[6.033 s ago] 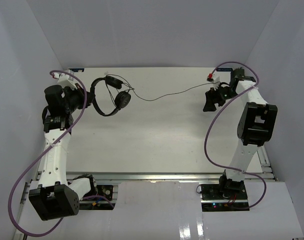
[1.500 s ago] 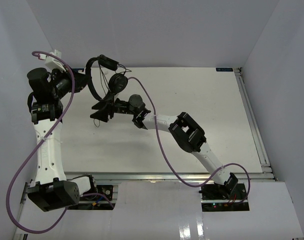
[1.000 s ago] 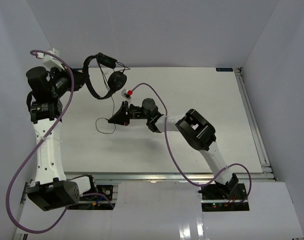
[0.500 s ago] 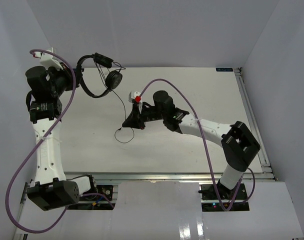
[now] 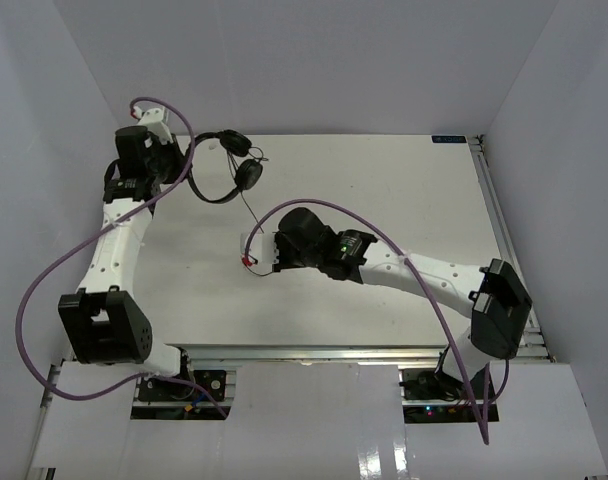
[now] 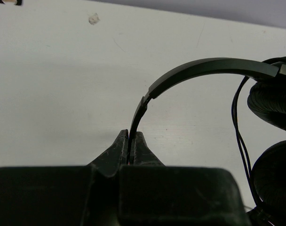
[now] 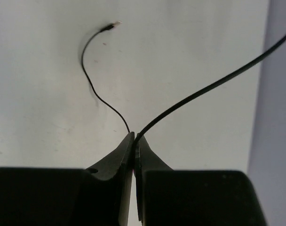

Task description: Wrap the headphones

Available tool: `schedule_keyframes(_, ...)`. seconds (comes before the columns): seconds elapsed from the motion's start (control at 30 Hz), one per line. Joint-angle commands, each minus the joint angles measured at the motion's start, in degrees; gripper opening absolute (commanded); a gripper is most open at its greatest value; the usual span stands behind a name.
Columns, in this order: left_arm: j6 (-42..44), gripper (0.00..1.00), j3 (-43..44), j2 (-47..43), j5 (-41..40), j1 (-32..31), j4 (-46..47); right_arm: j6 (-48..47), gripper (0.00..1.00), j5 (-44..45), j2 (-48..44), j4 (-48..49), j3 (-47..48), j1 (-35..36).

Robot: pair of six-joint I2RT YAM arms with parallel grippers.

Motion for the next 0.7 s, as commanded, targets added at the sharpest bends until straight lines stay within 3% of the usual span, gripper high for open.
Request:
schedule_keyframes(0.0,2.59,0.0,-1.11,1.49,-4.11,-5.19,2.76,-14.86,0.08,16.0,-5.63,7.84,1.89,-0.11)
schedule_keyframes(0.3,7.66,0.0,-3.94,5.05,-3.69,-12.85,2.7,-29.45,0.08,20.15,-7.86,22.87,-1.44,-1.31)
schedule_keyframes(0.47,13.48,0.0,-8.58,0.6,0.78,-14.92,1.22,-29.75,0.08,16.08,-8.74,24.87,-1.68,-6.72)
schedule_keyframes(0.67,14.63,0.0,-12.38,-3.99,6.69,-18.61,1.09,-24.98,0.08,8.25,-8.83,24.84,-1.76,-10.8)
